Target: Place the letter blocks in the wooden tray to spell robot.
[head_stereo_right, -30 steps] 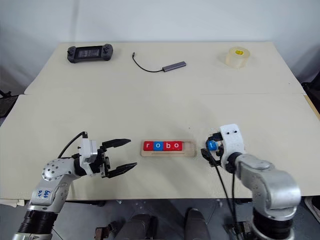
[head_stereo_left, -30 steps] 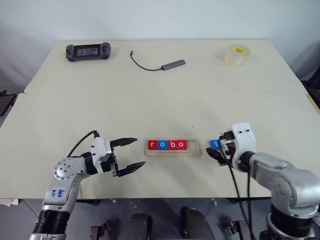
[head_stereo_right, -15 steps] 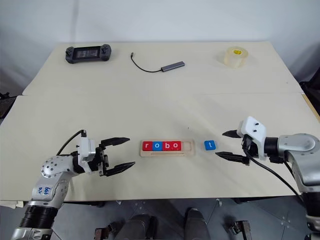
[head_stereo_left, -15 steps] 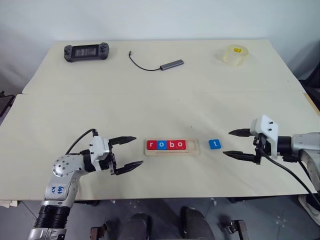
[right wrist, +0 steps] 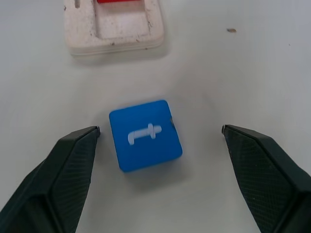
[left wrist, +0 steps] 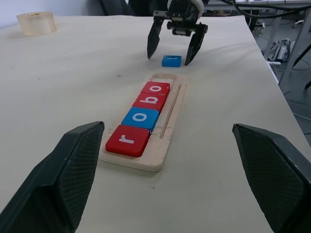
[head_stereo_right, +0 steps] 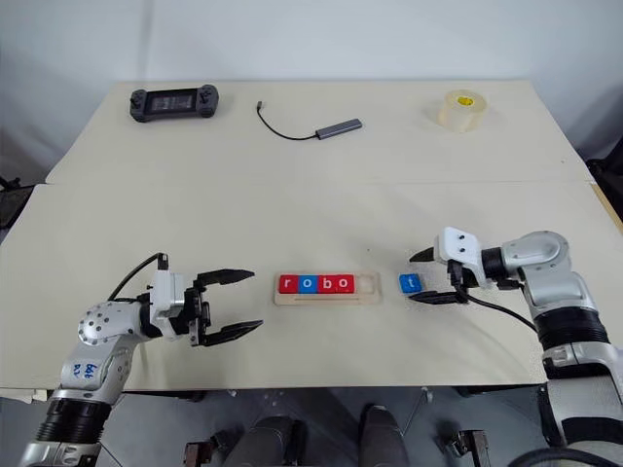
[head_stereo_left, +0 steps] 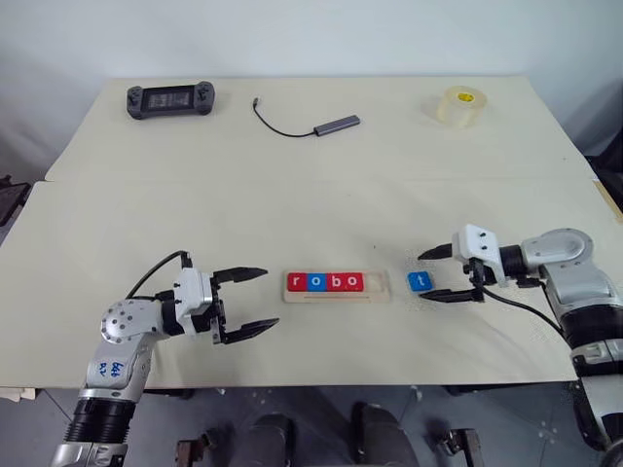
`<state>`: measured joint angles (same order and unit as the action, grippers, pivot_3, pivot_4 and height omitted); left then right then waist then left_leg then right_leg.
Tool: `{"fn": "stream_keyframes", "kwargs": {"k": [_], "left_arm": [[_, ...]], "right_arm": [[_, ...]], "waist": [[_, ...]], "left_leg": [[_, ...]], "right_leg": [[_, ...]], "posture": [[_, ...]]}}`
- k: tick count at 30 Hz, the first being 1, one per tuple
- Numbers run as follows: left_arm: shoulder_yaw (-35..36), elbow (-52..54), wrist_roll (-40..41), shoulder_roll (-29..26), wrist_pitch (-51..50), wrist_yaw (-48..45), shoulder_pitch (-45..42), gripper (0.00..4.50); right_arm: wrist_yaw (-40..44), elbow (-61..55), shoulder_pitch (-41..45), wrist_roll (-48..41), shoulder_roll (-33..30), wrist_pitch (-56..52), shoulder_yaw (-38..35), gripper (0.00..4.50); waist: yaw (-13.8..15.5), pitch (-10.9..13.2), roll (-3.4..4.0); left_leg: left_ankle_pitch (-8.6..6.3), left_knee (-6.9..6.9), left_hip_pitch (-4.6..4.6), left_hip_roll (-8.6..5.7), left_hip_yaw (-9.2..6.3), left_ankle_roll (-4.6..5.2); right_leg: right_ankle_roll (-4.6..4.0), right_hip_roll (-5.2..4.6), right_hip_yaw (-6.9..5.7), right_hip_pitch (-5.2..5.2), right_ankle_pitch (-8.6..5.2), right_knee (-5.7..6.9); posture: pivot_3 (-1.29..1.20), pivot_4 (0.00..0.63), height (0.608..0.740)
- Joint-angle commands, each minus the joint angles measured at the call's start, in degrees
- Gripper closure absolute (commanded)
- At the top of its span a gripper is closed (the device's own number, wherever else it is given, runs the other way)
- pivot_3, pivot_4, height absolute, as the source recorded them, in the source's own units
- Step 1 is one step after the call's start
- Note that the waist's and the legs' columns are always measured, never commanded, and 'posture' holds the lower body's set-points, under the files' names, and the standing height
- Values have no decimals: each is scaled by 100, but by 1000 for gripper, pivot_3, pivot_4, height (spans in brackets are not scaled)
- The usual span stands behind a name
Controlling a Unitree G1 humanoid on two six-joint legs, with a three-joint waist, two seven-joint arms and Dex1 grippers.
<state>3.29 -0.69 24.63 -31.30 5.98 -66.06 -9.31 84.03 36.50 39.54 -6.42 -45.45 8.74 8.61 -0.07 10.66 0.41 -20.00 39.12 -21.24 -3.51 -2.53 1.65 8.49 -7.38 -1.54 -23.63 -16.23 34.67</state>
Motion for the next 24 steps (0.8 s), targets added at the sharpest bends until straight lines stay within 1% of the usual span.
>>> {"fn": "stream_keyframes", "kwargs": {"k": [1, 2, 5, 6, 7, 10, 14, 18, 21, 24], "left_arm": [[23, 238, 16, -26, 48, 50, 71, 0], [23, 255, 12, -27, 46, 64, 82, 0], [26, 334, 10, -35, 31, 114, 132, 0], [28, 351, 8, -38, 28, 130, 142, 0], [27, 361, 7, -42, 27, 141, 148, 0], [19, 391, 3, -42, 9, 184, 144, 0], [20, 483, 11, -52, -86, 275, 112, 0], [9, 610, 23, -49, -205, 364, 112, 0], [2, 684, 25, -37, -275, 411, 128, 0], [3, 746, 32, -24, -313, 463, 167, 0]], "right_arm": [[205, 4, 23, 43, -27, -63, 35, 1154], [254, -11, 9, 51, -44, -60, 53, 1550], [304, -17, 9, 58, -88, -40, 37, 2517], [310, -24, 37, 43, -101, -56, 15, 2956], [316, -29, 57, 32, -109, -68, -1, 3046], [261, -194, 155, -137, -69, -211, -144, 3042], [390, -1225, 145, -518, -2, -1199, -118, 3042], [206, -2029, 70, -649, 138, -1876, 26, 3042], [58, -2226, 42, -559, 273, -2085, 133, 3042], [-93, -2027, 36, -356, 391, -1944, 267, 3042]], "waist": [[-7, 0, 0], [-9, 0, 0], [-11, 0, 1], [-10, 0, 1], [-7, 0, 1], [-8, 0, 1], [-10, 0, 3], [-6, 0, 3], [-4, 0, 3], [15, 1, 3]], "left_leg": [[0, 0, 0, 0, 0, 0], [0, 0, 0, 0, 0, 0], [0, 1, 1, 1, 0, 0], [0, 2, 1, 1, 0, 0], [0, 3, 1, 0, 0, -1], [0, 4, 1, 0, 1, -1], [0, 4, -1, 2, 0, -2], [-2, 4, -1, 7, -1, -6], [-2, 4, -1, 4, -1, -6], [-2, 4, -2, -1, -5, -6]], "right_leg": [[0, 0, -1, 0, 0, 0], [0, 0, 0, 0, 0, 0], [0, 0, 0, 1, 0, 2], [0, 0, 0, 1, 0, 2], [0, 0, 0, 1, 0, 3], [0, -1, 0, 1, 0, 4], [0, -1, 1, -2, 0, 6], [-1, -2, 0, -3, -1, 5], [-1, -2, 1, -3, -1, 6], [-1, -3, -2, -2, -1, 7]], "posture": [[0, 150, 740], [0, 150, 740], [0, 150, 740], [0, 150, 740], [0, 150, 740], [0, 150, 740], [0, 150, 740], [0, 150, 740], [0, 150, 740], [0, 150, 740]]}}
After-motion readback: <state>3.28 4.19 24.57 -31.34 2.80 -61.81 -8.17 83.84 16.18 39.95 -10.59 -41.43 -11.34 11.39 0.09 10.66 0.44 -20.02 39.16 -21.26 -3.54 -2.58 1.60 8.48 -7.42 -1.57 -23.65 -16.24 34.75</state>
